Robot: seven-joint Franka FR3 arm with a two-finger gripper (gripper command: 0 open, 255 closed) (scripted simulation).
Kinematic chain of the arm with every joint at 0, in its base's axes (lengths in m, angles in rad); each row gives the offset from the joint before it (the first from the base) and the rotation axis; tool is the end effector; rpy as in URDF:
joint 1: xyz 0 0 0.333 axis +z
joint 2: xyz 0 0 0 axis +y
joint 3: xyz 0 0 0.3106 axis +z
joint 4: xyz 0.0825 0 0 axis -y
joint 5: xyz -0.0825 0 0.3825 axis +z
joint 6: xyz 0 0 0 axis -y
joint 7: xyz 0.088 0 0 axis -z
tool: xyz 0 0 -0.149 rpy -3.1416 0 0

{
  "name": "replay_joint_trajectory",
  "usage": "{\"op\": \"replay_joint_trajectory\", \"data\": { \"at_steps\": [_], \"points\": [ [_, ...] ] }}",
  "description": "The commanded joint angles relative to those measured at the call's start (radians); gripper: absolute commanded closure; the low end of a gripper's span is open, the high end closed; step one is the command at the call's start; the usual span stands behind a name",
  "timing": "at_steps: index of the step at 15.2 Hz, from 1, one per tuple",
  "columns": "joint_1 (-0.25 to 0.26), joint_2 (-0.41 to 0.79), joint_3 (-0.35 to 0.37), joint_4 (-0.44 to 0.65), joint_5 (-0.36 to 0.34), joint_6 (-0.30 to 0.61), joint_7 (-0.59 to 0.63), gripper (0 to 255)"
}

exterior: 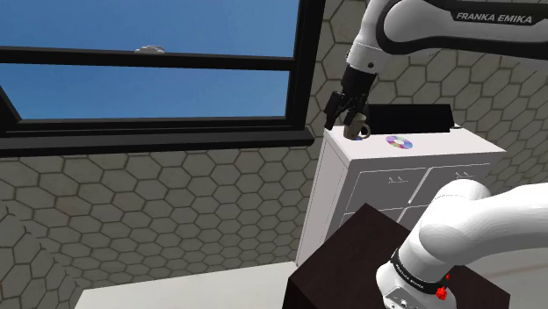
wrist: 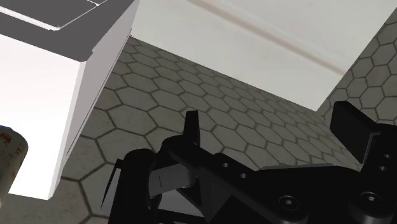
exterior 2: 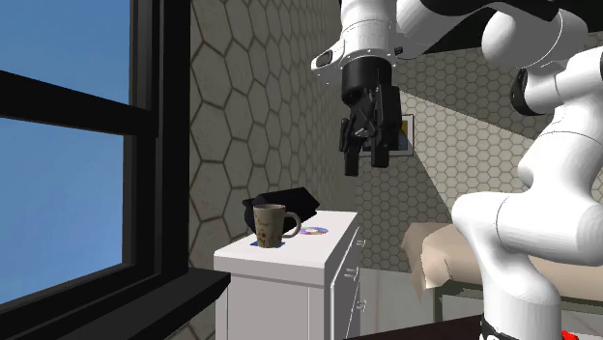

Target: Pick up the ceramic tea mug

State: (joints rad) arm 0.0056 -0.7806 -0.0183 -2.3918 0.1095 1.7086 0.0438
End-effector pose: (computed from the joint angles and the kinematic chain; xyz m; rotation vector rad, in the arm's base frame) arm 0.3278 0.0097 0.5399 -3.0131 0.0928 -0.1434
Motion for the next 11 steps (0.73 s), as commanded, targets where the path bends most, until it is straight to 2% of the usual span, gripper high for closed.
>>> {"op": "replay_joint_trajectory", "data": {
  "at_steps": [1, 11],
  "points": [
    [0.0, 0.0, 0.0, 0.0, 0.0, 0.0, 0.0, 0],
    [-0.084, 0.081, -0.185, -0.026, -0.152, 0.108, -0.228, 0]
  ]
}}
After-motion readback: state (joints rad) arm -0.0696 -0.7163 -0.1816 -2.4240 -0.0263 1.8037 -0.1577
